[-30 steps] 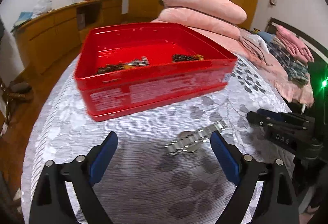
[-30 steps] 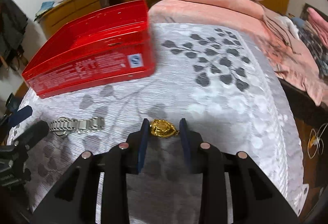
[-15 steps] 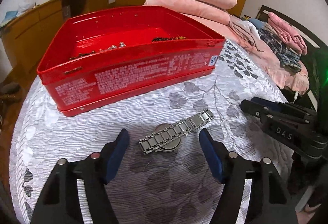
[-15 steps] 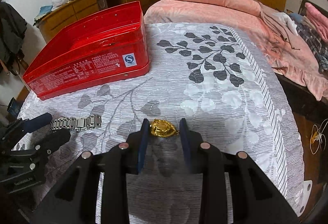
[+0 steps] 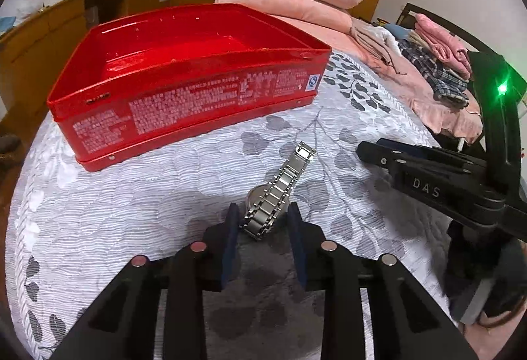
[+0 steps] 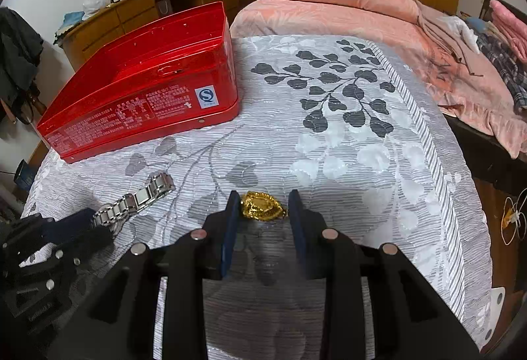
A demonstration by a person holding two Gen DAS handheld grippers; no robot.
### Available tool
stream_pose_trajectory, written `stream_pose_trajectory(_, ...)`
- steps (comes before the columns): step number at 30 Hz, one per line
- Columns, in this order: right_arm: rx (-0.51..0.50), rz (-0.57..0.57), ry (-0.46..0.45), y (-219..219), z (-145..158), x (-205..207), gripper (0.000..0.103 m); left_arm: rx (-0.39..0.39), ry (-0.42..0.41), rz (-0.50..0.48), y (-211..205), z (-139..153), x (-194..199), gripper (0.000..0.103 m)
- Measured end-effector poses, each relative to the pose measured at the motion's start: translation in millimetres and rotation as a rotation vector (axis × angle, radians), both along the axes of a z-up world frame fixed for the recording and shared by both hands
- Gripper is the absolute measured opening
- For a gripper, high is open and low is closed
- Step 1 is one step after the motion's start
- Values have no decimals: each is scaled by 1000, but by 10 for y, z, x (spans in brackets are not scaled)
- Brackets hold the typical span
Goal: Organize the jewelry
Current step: 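Grasp the silver watch with the left tool while the right tool grasps the gold pendant, then lower the watch into the red box with the left tool while the right tool releases the pendant there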
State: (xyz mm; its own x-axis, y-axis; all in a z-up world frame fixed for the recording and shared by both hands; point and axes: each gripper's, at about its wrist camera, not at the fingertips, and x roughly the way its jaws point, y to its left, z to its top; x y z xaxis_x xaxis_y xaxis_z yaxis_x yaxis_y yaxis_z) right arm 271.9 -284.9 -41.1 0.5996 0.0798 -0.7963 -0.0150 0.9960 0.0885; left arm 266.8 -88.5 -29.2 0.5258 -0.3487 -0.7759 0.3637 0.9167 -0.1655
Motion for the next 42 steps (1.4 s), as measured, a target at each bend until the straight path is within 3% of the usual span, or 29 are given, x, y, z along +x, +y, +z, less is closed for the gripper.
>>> stream_pose_trajectory(5, 1, 0, 0, -1, 1, 1, 29, 17, -7, -10, -70, 9, 80, 46)
stream_pose_trajectory(7, 1, 0, 0, -1, 1, 1, 29, 43, -16, -17, -126, -4, 103, 46)
stream_pose_trajectory(9, 2, 0, 0, 0, 0, 1, 29, 73, -29, -27, -187, -17, 113, 44)
stream_pose_trajectory(11, 2, 0, 0, 2, -2, 2, 29, 85, -34, -35, -215, -16, 118, 30)
stream_pose_trajectory(26, -11, 13, -14, 47, 26, -3, 29, 14, -81, 80, 39, 146, 103, 30)
stream_pose_trajectory(42, 7, 60, -96, 205, 345, -124, 29, -67, -178, 205, 390, 545, 59, 30)
